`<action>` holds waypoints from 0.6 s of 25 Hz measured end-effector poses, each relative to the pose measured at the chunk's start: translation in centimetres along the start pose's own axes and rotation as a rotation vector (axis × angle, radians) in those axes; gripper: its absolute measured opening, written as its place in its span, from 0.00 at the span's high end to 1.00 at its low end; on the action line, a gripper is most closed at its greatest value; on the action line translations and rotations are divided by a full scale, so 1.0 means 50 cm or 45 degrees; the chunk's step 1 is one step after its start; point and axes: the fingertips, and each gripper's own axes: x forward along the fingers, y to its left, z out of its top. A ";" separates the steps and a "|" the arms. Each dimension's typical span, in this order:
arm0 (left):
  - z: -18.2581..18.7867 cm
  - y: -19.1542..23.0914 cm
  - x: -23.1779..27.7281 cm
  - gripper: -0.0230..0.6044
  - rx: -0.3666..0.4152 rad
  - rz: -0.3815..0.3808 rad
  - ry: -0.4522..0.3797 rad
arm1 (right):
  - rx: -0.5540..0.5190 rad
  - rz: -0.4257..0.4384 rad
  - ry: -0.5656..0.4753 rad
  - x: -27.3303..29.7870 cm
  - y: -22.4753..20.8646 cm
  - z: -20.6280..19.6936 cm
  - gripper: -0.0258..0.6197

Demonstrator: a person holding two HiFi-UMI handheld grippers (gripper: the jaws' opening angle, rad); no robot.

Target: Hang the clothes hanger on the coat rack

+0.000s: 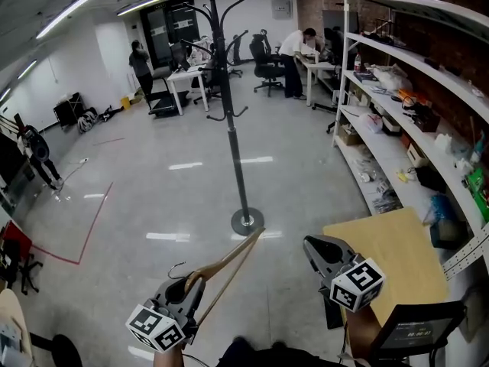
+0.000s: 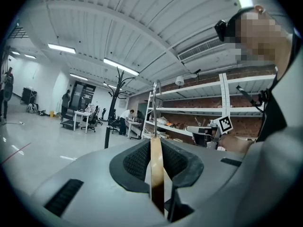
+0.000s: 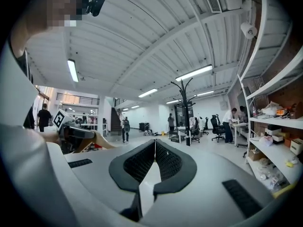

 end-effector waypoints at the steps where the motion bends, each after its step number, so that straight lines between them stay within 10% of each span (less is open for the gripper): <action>1: 0.002 0.012 0.012 0.88 0.000 -0.002 0.003 | -0.008 0.005 0.003 0.015 -0.006 0.000 0.95; 15: 0.061 0.285 0.197 0.88 0.014 -0.151 0.016 | -0.018 0.085 -0.029 0.353 -0.061 0.022 0.95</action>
